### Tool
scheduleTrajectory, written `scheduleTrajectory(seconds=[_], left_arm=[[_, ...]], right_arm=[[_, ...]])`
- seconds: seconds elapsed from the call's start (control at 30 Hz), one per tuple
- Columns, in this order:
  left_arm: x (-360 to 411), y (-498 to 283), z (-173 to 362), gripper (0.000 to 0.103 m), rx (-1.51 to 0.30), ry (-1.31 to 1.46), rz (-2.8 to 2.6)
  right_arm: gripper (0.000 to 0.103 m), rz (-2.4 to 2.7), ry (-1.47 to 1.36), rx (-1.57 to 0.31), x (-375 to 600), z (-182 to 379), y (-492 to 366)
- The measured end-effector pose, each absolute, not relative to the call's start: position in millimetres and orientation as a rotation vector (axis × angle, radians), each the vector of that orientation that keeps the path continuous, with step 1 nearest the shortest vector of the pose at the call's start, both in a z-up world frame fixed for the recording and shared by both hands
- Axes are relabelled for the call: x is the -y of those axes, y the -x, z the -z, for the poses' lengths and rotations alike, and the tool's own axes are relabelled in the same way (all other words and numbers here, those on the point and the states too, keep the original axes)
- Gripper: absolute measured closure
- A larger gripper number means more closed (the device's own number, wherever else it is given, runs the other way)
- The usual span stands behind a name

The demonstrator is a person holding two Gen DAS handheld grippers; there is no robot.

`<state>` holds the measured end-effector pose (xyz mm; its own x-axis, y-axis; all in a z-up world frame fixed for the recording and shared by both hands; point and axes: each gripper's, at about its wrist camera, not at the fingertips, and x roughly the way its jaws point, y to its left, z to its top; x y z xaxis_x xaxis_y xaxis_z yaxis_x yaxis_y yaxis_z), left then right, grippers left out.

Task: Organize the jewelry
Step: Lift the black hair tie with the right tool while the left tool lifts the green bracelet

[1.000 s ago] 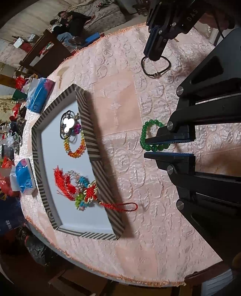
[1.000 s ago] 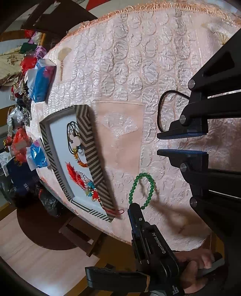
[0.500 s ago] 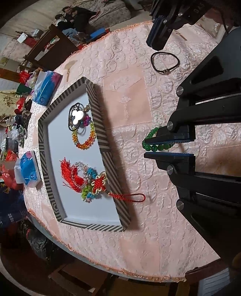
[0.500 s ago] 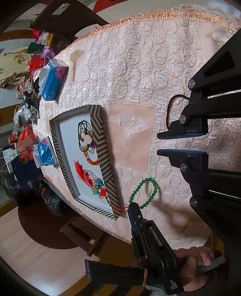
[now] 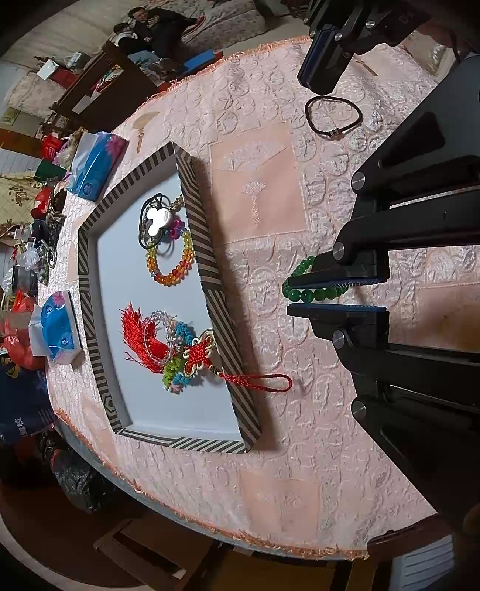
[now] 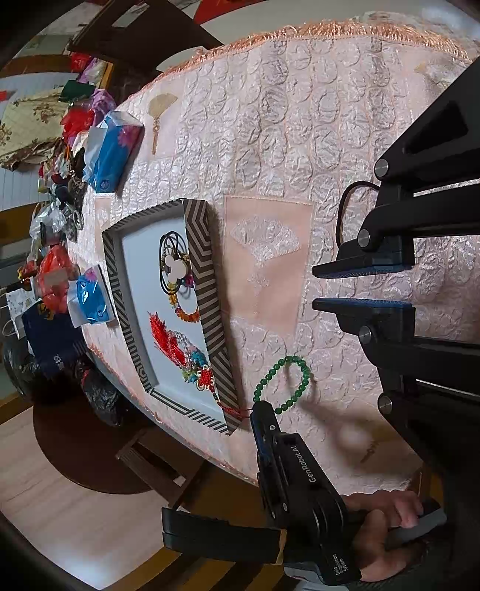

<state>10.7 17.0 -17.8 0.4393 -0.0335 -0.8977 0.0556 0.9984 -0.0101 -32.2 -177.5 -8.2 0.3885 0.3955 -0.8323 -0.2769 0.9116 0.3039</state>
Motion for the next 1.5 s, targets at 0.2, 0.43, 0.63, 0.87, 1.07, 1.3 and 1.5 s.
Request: scheduleTrajectory(seconds=[0.2, 0.43, 0.63, 0.87, 1.07, 1.3, 1.5], left_arm=[[-15.9, -11.0, 19.2, 0.097, -1.120, -0.024, 0.054], [-15.7, -11.8, 20.7, 0.097, -1.124, -0.022, 0.052], [-16.9, -13.2, 21.4, 0.097, -1.123, -0.009, 0.051], [-18.1, -16.8, 22.0, 0.097, -1.126, 0.002, 0.045], [-20.4, -20.6, 22.1, 0.097, -1.126, 0.010, 0.042], [-23.1, -22.0, 23.8, 0.097, -1.132, 0.015, 0.036], [-24.5, -25.1, 20.0, 0.097, -1.124, 0.018, 0.035]], right_arm=[[0.093, -0.427, -0.125, -1.096, 177.9, 9.2, 32.8], [0.093, -0.421, -0.126, -1.100, 178.6, 10.2, 29.7], [0.093, -0.390, -0.105, -1.106, 176.4, 6.2, 22.3], [0.093, -0.356, -0.043, -1.108, 172.5, 6.9, 16.7], [0.093, -0.318, 0.020, -1.105, 171.7, 7.7, 7.9], [0.093, -0.304, 0.049, -1.108, 170.1, 9.9, 1.2], [0.093, -0.266, 0.099, -1.088, 168.2, 4.9, -7.4]])
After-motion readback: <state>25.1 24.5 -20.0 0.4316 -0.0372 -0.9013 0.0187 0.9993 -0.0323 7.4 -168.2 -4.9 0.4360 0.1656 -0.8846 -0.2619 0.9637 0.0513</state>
